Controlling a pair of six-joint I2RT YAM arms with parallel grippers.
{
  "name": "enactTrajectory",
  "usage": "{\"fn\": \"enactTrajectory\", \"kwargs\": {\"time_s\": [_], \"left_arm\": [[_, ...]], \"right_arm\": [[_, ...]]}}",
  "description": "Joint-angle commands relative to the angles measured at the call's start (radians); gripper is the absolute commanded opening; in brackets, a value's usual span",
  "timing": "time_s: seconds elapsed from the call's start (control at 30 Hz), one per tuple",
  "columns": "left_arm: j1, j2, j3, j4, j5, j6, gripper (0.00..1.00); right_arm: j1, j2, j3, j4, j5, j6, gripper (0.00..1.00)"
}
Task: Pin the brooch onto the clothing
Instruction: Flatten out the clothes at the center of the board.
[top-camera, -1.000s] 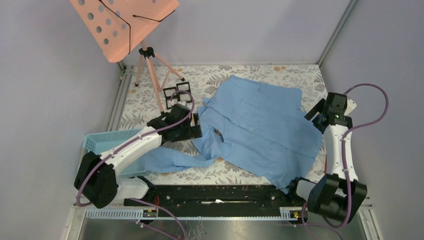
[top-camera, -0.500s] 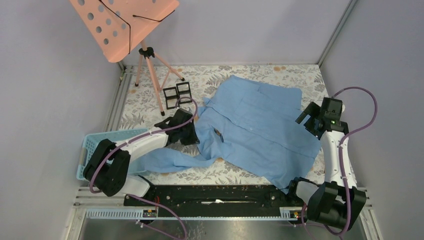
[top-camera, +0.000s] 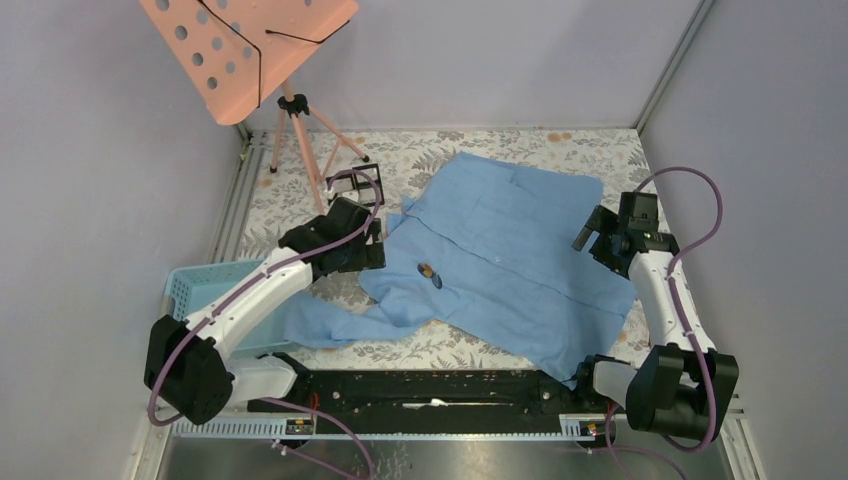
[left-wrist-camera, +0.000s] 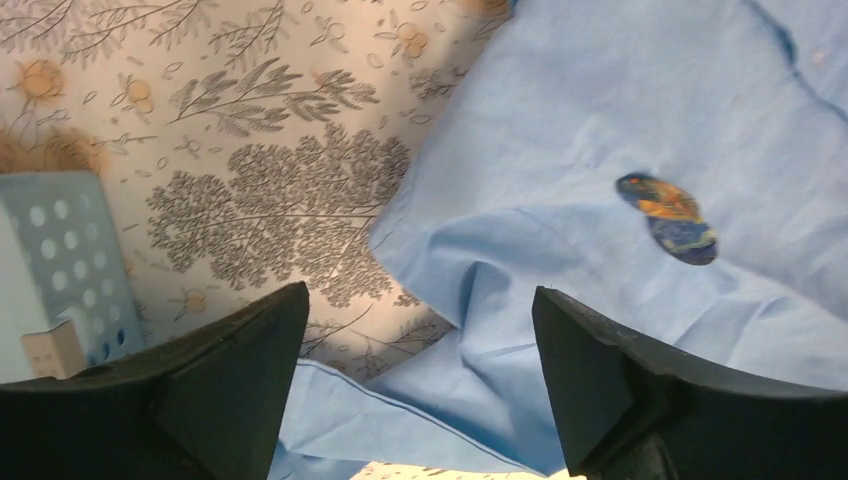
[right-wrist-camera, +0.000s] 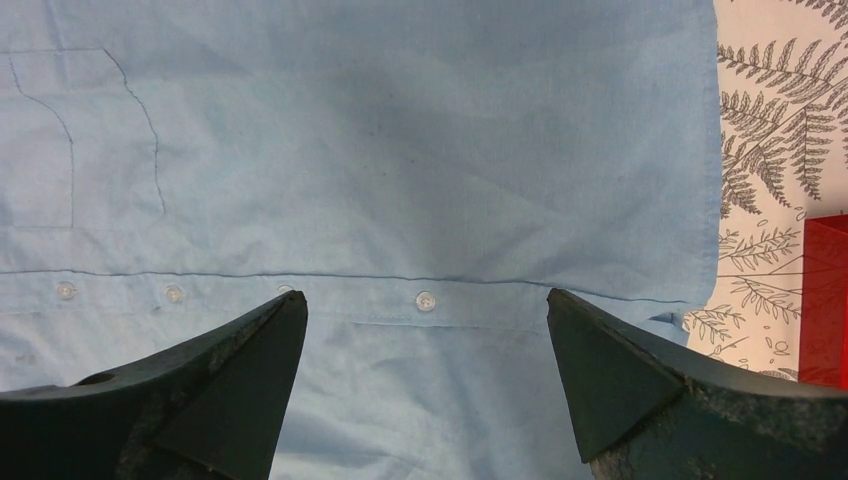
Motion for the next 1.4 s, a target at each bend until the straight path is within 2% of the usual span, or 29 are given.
{"fn": "enactTrajectory", "kwargs": {"time_s": [0.0,0.03,0.13,0.23,0.33,0.37,0.4,0.47,0.67,0.8,0.87,1.07,1.37], "left_arm": [[0.003,-0.028,0.019,-0.061,-0.085,0.057,0.95],[0.003,-0.048,0.01,-0.04,-0.092,0.06,0.98],[0.016,-0.087,-0.022,0.045,-0.066,0.085,0.99],[0.029,-0.066,0.031,0.002,-0.076,0.053,0.99],[0.032,-0.12,-0.065,0.128,0.006,0.051,0.99],[0.041,-0.129,-0.085,0.143,0.036,0.058,0.99],[0.052,-0.133,-0.086,0.12,0.051,0.058,0.99],[0.06,-0.153,-0.084,0.076,0.058,0.065,0.99],[0.114,-0.203,-0.081,0.1,0.199,0.053,0.99],[0.121,-0.143,-0.024,0.094,0.248,0.034,0.99],[0.127,-0.112,-0.004,0.106,0.247,0.018,0.99],[0.176,0.044,0.069,0.177,0.274,-0.013,0.99],[0.228,0.309,0.175,0.254,0.339,-0.038,0.99]], "right_arm": [[0.007,-0.053,0.049,0.001,-0.011,-0.031,0.98],[0.009,-0.072,0.039,0.008,-0.018,-0.034,0.98],[0.013,-0.116,-0.013,0.053,-0.042,-0.027,0.99],[0.017,-0.126,0.0,0.003,-0.076,-0.017,0.99],[0.018,-0.174,-0.025,0.03,-0.072,-0.039,1.0],[0.02,-0.186,-0.02,0.032,-0.115,-0.044,0.99],[0.033,-0.192,-0.016,0.033,-0.165,-0.046,0.99],[0.08,-0.206,-0.008,0.017,-0.164,-0.056,0.99],[0.132,-0.212,-0.049,0.047,-0.232,-0.051,1.0],[0.147,-0.195,-0.02,-0.009,-0.28,-0.056,0.98],[0.195,-0.212,-0.022,-0.03,-0.281,-0.054,0.98],[0.261,-0.242,-0.071,-0.01,-0.318,-0.015,0.97],[0.495,-0.111,-0.006,0.02,-0.194,0.025,0.96]]}}
